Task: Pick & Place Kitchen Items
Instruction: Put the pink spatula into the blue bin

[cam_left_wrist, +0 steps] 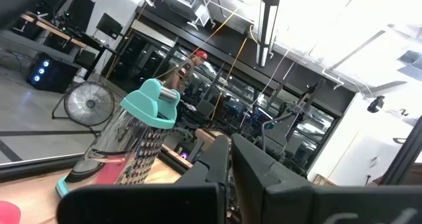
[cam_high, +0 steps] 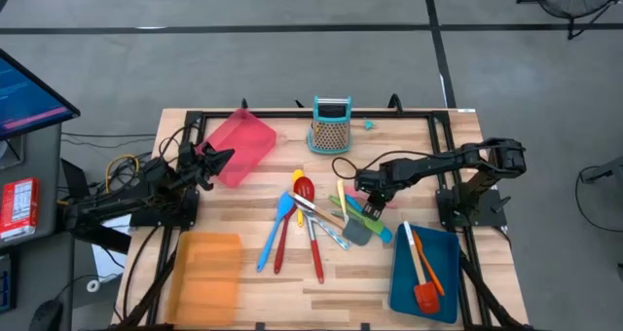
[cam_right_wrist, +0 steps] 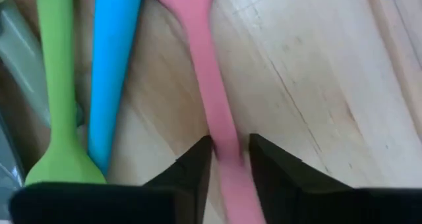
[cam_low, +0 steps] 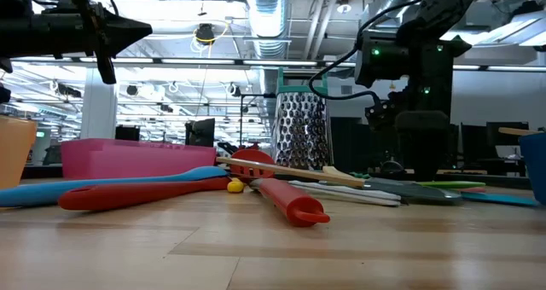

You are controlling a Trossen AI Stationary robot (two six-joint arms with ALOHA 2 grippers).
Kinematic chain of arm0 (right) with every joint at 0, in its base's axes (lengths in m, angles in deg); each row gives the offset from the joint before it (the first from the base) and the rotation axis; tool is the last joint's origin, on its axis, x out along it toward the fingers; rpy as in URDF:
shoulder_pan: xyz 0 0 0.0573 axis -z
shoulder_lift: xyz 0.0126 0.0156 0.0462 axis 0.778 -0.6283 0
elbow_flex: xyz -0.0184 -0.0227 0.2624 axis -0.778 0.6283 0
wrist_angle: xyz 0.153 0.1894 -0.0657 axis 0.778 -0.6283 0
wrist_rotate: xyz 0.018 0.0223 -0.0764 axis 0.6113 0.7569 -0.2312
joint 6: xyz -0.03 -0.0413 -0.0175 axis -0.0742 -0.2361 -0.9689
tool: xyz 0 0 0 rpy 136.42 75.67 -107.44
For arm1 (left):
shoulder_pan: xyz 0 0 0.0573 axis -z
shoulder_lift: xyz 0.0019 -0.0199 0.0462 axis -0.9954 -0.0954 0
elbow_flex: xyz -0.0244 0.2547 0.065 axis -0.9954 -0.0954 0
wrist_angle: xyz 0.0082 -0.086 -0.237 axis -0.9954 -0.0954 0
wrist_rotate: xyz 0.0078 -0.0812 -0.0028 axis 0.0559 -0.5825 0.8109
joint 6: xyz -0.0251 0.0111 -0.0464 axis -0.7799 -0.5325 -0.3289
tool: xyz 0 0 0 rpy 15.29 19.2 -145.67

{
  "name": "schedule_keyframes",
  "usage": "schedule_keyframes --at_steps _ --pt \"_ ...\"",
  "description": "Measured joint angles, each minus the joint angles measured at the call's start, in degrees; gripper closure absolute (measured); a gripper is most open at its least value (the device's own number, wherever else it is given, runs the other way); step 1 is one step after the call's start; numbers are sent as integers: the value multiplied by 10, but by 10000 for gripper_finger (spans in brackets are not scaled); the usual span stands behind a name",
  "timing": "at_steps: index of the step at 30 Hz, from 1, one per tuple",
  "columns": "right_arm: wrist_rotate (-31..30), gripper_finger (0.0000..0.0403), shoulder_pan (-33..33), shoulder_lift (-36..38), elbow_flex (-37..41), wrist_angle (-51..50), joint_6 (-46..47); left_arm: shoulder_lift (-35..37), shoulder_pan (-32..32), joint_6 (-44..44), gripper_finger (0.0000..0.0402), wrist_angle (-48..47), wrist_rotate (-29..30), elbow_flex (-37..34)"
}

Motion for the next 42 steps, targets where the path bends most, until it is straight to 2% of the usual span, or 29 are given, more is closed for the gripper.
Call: schedule_keyframes --at_steps 7,15,42 --pt "5 356 10 0 0 -1 0 0 0 0 399 2 0 0" --pt "2 359 33 20 -16 -7 11 0 0 0 399 3 0 0" --pt "2 357 31 251 -19 -2 107 0 0 0 399 3 0 0"
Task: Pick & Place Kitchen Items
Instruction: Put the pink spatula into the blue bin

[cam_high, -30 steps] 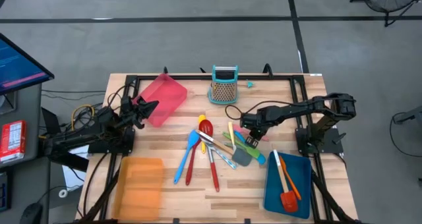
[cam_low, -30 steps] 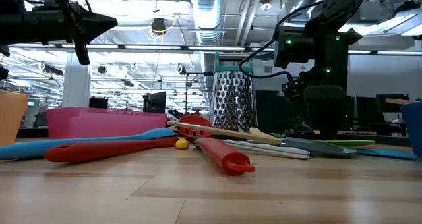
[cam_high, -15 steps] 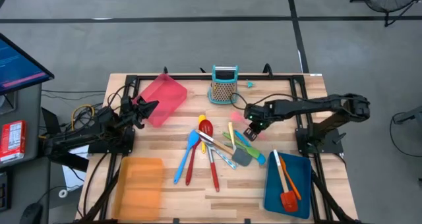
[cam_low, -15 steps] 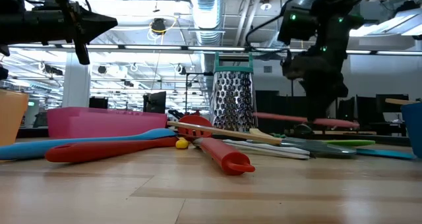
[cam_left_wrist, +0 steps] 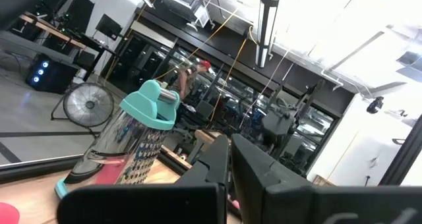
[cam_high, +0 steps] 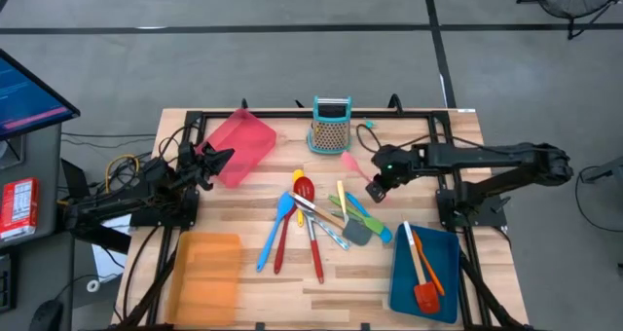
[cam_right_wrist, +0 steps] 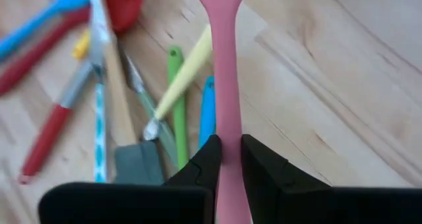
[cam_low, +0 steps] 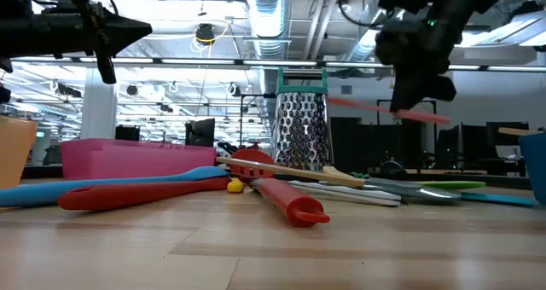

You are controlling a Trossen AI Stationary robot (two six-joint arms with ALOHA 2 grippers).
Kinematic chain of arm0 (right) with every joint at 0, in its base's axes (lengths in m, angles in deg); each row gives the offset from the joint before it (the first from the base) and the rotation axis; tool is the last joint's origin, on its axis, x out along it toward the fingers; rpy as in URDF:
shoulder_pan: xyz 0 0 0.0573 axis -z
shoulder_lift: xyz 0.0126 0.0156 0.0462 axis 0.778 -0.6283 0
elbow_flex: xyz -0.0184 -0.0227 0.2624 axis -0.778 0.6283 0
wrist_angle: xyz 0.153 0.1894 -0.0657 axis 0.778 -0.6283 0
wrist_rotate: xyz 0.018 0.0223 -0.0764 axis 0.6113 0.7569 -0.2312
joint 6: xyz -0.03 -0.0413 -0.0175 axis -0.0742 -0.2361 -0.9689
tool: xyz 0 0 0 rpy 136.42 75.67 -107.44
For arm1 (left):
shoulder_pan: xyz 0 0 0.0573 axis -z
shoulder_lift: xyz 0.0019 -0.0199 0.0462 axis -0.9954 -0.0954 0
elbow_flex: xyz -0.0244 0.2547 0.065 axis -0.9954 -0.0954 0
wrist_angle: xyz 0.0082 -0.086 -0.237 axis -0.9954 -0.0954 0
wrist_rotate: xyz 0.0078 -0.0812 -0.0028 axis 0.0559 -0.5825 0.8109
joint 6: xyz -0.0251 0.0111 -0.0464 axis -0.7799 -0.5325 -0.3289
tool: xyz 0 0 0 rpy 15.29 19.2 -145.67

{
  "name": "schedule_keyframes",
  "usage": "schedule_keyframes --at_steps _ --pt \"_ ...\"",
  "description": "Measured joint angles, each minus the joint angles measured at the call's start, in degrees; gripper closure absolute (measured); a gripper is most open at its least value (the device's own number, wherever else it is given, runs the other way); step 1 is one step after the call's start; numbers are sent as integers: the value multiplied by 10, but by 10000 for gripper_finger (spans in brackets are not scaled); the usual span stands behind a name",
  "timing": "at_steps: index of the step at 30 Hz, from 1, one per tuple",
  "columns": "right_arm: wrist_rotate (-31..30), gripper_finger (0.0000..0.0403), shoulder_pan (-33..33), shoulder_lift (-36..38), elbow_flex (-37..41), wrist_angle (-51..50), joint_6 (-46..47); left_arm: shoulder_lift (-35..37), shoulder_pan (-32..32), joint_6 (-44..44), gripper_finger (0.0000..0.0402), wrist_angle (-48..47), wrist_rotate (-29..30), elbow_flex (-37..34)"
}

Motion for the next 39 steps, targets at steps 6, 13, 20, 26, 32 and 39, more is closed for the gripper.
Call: schedule_keyframes --at_steps 6,13,20,26,32,39 --pt "49 356 0 59 0 68 7 0 0 0 399 0 0 0" --pt "120 356 0 125 -1 200 5 0 0 0 399 0 0 0" --pt "167 356 0 177 -1 331 5 0 0 0 399 0 0 0" --pt "225 356 0 205 -1 445 5 0 0 0 399 0 0 0" --pt "238 356 0 221 -1 486 8 0 0 0 399 0 0 0" --pt "265 356 -42 223 -2 399 101 0 0 0 399 0 0 0"
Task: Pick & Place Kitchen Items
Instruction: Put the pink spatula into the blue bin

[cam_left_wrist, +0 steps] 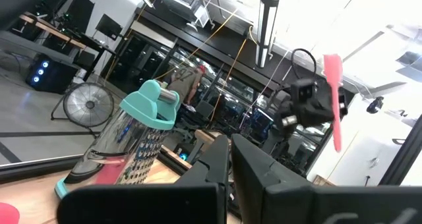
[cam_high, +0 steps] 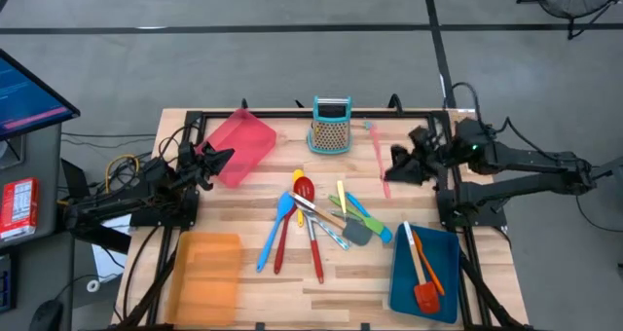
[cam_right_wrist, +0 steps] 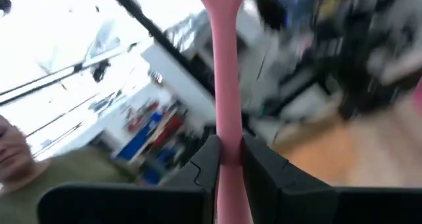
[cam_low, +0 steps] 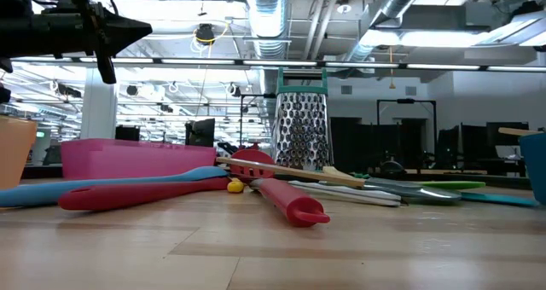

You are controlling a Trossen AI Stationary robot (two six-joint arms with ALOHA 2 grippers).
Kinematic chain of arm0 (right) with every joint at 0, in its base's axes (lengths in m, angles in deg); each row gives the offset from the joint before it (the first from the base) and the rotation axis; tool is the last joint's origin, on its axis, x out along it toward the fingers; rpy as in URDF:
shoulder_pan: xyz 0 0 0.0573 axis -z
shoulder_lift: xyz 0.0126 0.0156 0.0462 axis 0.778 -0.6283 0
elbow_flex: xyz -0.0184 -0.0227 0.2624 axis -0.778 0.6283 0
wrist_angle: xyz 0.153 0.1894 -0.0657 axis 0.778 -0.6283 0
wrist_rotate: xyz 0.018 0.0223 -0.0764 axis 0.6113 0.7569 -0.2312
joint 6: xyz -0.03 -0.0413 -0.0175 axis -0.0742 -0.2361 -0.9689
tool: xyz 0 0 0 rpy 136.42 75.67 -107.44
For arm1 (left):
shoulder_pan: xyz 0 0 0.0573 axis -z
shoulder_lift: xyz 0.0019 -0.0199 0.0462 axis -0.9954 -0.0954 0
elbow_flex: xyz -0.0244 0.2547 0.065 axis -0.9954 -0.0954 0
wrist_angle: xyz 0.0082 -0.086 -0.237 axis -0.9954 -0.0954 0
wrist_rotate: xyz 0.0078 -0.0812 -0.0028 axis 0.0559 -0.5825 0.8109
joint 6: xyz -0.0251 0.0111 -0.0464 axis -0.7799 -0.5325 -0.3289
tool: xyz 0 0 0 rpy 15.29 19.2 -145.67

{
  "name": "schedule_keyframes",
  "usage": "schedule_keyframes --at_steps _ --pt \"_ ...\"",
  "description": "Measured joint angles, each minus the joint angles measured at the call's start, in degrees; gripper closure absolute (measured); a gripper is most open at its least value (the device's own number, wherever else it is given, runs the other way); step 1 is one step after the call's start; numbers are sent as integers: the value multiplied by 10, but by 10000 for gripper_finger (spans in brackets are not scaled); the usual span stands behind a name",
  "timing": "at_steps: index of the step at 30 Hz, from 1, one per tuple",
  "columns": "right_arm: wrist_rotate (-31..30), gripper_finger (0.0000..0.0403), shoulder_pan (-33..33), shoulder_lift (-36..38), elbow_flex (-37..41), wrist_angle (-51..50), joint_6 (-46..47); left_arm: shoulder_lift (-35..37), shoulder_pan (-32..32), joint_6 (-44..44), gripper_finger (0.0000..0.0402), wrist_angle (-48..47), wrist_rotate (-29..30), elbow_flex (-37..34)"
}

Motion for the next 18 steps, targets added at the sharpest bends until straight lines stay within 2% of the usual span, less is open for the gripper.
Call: schedule_keyframes --at_steps 3,5,10,15,18 --pt "-2 356 -46 10 1 -97 46 0 0 0 399 0 0 0" --pt "-24 356 -81 18 0 -147 73 0 0 0 399 0 0 0" --pt "-131 356 -177 42 0 -251 143 0 0 0 399 0 0 0" --pt "-266 356 -276 64 0 -336 243 0 0 0 399 0 0 0" --pt "-310 356 -337 78 0 -386 310 0 0 0 399 0 0 0"
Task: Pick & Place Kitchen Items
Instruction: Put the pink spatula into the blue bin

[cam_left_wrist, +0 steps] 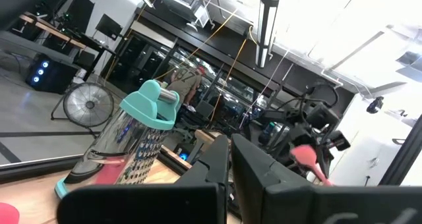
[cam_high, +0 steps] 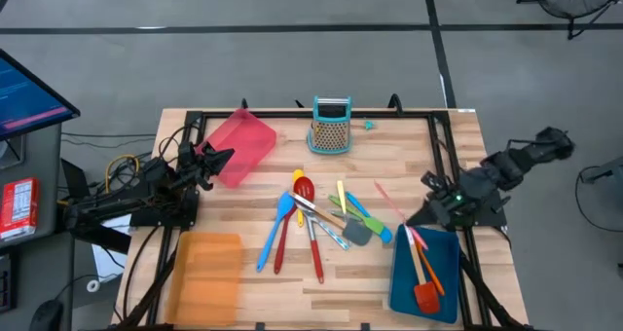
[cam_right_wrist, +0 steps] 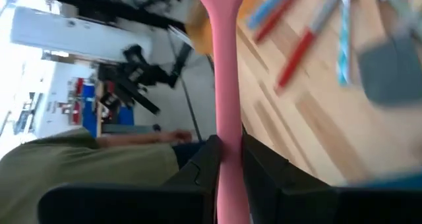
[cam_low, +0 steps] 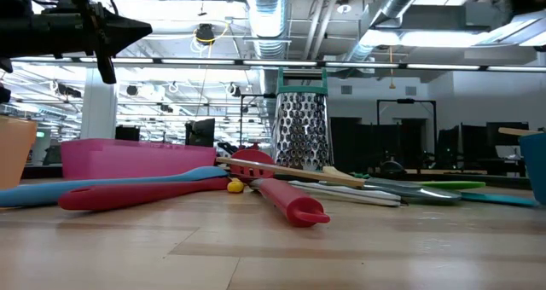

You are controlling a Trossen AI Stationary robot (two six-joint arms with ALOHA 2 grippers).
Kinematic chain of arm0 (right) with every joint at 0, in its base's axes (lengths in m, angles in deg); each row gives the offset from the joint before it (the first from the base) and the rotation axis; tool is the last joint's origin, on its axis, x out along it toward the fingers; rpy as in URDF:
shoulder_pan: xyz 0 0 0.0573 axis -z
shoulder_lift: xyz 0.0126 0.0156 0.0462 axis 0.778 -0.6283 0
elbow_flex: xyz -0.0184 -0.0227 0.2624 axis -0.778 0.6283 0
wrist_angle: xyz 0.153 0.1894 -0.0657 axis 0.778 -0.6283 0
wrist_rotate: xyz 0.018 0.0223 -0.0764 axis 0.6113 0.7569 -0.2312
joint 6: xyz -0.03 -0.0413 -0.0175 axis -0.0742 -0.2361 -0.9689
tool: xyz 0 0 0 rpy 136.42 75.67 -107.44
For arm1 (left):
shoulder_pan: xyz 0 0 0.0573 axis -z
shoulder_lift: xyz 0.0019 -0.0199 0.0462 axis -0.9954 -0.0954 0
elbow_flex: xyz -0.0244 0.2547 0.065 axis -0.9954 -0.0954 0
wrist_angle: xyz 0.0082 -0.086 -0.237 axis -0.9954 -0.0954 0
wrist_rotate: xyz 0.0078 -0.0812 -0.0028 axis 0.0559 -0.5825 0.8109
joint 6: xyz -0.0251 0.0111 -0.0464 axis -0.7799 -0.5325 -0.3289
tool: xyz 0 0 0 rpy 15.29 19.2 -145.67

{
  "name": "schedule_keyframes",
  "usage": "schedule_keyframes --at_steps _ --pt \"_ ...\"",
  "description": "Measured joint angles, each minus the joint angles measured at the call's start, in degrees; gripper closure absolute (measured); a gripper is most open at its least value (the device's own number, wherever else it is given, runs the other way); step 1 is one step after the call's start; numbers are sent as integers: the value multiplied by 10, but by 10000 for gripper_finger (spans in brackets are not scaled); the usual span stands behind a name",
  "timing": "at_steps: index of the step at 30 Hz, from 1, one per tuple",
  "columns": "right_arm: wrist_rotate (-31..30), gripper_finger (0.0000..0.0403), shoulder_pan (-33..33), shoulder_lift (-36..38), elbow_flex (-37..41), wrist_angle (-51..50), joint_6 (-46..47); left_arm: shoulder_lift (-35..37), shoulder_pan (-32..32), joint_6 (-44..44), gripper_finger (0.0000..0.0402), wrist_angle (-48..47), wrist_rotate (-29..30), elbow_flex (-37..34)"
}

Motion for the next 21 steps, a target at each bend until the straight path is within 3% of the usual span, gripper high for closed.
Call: schedule_keyframes --at_steps 13,21 --pt "-186 356 -193 16 0 -128 224 0 0 0 399 0 0 0" --pt "-188 356 -238 -35 0 -201 342 0 0 0 399 0 0 0"
